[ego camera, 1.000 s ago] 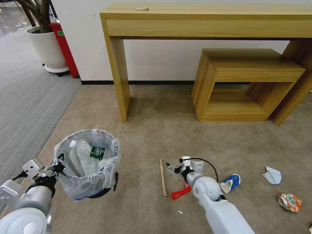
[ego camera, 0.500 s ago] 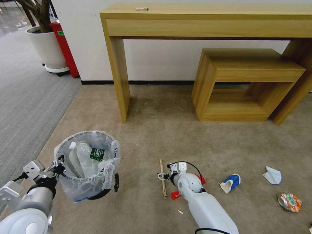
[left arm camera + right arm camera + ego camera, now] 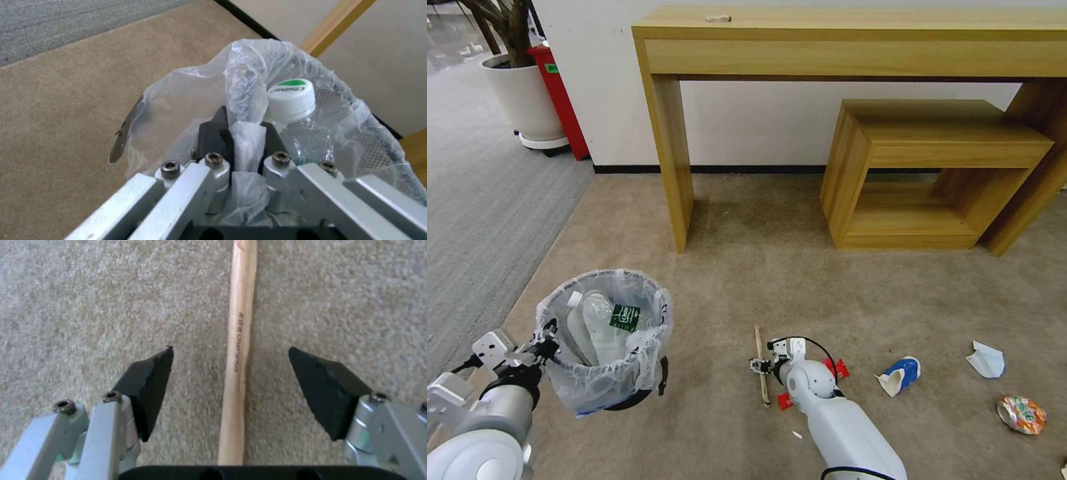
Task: Pick up the trash bin and place the garbage on the floor into it.
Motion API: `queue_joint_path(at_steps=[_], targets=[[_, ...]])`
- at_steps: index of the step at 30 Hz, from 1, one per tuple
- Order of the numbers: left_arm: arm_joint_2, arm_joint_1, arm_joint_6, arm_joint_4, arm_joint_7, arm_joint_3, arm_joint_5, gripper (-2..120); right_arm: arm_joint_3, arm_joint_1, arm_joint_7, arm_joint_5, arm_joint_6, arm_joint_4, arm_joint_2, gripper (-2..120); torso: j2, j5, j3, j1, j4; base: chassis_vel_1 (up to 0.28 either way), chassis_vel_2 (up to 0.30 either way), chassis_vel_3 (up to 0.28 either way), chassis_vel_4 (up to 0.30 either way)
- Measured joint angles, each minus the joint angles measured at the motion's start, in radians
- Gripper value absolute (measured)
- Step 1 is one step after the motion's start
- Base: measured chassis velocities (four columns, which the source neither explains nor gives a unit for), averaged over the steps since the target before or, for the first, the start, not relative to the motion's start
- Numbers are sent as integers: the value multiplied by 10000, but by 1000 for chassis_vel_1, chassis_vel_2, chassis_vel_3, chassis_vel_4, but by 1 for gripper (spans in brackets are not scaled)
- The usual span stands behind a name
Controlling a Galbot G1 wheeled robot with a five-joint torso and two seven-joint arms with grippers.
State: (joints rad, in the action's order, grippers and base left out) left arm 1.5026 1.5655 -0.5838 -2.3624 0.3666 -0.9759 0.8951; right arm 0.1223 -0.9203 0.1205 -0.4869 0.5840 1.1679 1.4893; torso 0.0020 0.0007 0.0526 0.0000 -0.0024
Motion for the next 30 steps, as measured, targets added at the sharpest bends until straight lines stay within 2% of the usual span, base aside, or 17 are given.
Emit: queue_joint_path(at_steps=[11,17,18,19,21,23,24,26,27,30], targets=[[-12,30,9,-13,-11,-1,16,3,-240,67,-34,640,-371,-441,51,67,1,0,-1,0,0,0,0,0,0],[6,27,28,30,-24,31,15,3,-320,34,-108,804,-728,-593,41,61,3,-2,-2,0,-3,0,0,0,0],[12,21,34,53,-29,46,5,3,-305,32,-152,873,-848,-664,69,53,4,-6,-3,-1,-7,0,0,0,0],[12,21,34,53,-29,46,5,3,-305,32,-152,873,-848,-664,69,53,4,-6,-3,-1,-7,0,0,0,0],[19,9,39,84,-36,58,-4,3,-302,64,-168,915,-936,-770,89,44,3,-6,-3,0,-7,0,0,0,0],[19,7,40,86,-36,57,-6,3,-302,68,-169,918,-942,-777,90,43,4,-6,-3,0,-7,0,0,0,0],[18,-3,43,101,-37,56,-10,3,-310,103,-172,965,-999,-858,93,33,3,-4,-2,0,-5,0,0,0,0],[18,-22,44,115,-39,55,-12,3,-312,139,-178,1007,-1064,-954,98,25,4,-6,-2,-1,-6,0,0,0,0],[18,-22,44,115,-39,55,-12,3,-312,139,-178,1007,-1064,-954,98,25,4,-6,-2,-1,-6,0,0,0,0],[33,-42,46,155,-40,75,-29,3,-313,181,-183,1039,-1138,-1059,101,10,3,-5,0,0,-5,0,0,0,0]])
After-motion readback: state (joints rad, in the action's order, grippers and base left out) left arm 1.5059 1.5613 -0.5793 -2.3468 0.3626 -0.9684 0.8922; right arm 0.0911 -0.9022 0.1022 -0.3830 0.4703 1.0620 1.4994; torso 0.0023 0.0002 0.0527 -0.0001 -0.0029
